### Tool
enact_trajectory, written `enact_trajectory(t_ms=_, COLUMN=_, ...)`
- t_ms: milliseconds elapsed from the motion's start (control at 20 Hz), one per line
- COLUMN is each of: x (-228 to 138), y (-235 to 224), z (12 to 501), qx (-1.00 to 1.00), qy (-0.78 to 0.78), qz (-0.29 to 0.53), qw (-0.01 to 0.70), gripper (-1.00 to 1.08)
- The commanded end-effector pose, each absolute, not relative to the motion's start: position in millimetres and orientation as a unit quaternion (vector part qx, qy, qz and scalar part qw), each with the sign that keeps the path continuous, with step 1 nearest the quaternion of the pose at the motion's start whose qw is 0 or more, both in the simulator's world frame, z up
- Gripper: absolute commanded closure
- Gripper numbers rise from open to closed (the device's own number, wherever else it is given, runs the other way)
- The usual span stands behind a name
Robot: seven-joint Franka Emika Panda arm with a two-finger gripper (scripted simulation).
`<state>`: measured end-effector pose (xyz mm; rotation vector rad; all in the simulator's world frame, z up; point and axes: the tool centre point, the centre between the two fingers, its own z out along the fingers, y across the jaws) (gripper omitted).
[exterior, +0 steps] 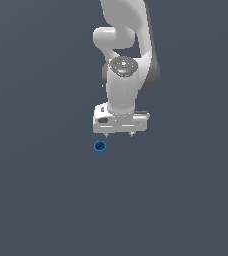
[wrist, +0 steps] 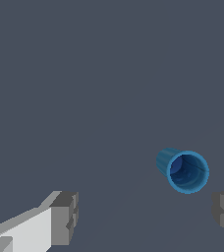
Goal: Pick up the object and move it to a goal position.
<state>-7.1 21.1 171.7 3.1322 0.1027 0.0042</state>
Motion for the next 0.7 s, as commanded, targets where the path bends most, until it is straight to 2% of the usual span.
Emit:
enact_trajectory(t_ms=0, x=-7, y=21, z=172, qx=0.999, qy=0.033, qz=0.001, qw=0.004, gripper=-0.92)
enact_trajectory(t_ms=650, x=-10, y=-5, z=182, qx=1.0, qy=0.009, qz=0.001, qw=0.006, gripper=-0.92)
